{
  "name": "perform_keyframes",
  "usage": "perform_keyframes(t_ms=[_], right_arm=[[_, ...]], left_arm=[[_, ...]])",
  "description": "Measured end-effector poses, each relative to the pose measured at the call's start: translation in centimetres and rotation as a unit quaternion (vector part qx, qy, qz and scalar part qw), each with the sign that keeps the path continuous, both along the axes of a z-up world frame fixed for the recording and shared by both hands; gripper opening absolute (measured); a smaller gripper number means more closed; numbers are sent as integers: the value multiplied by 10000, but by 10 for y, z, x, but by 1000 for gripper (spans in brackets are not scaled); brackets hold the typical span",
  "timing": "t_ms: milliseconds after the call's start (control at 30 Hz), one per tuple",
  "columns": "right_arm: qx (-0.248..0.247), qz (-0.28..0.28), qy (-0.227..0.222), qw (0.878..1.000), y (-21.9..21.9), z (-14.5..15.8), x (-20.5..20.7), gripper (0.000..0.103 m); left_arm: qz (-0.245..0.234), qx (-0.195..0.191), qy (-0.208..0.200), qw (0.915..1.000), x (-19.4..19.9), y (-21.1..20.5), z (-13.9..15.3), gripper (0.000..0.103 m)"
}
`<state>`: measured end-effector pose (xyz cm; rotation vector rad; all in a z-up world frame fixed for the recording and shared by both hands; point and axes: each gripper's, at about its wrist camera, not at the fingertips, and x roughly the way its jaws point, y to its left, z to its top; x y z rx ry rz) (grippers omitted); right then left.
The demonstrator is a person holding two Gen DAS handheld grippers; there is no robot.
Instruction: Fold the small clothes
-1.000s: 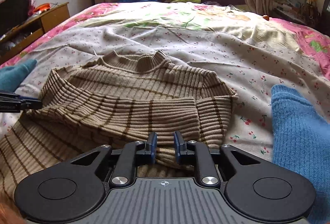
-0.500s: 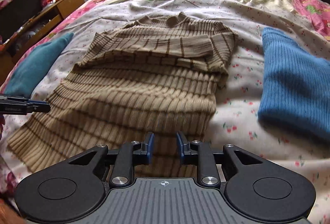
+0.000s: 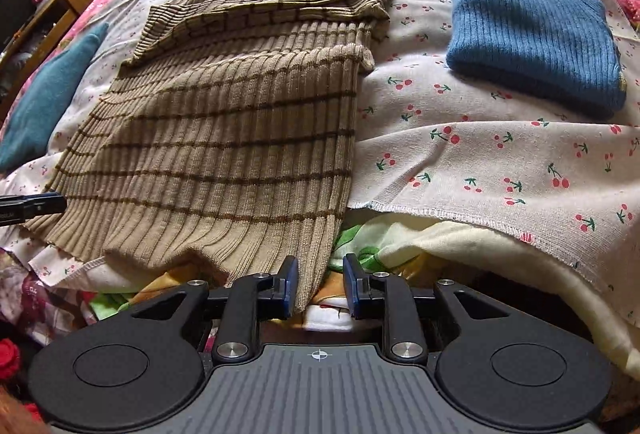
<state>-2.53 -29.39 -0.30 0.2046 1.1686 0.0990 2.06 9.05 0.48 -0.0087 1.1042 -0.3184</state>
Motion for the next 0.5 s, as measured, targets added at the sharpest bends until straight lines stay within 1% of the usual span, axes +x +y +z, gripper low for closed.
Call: perform_keyframes(t_ms=[100,200,300,367,400,433,467,500], right_arm=[[47,-48,-3,10000,-1,1,0,25],[86,-98,27,9999,-2,1,0,25],[101,-150,39,9998,-2,1,-1,25],[98,-176,15,9998,-2,3,-2,25],[77,-182,-1,9998,-2,4,-2,25],[66,-176,-10,9998,-2,4,-3,25],[65,-192,-12,9998,-2,4,-3,25],[70,-203,-11,9998,-2,3,-2,25]], left_arm=[[211,3,-128,9997,-6,5,6,35],[263,301,-406,9984,-13,4,13,36],[299,512,-469,9971,-16,2,13,36],[337,787,-728,9937,-20,-2,20,37],[322,896,-854,9918,-21,-4,23,42],[296,999,-940,9901,-22,-4,26,55],[274,1055,-918,9898,-21,-4,24,60],[283,1041,-824,9907,-19,-3,21,63]])
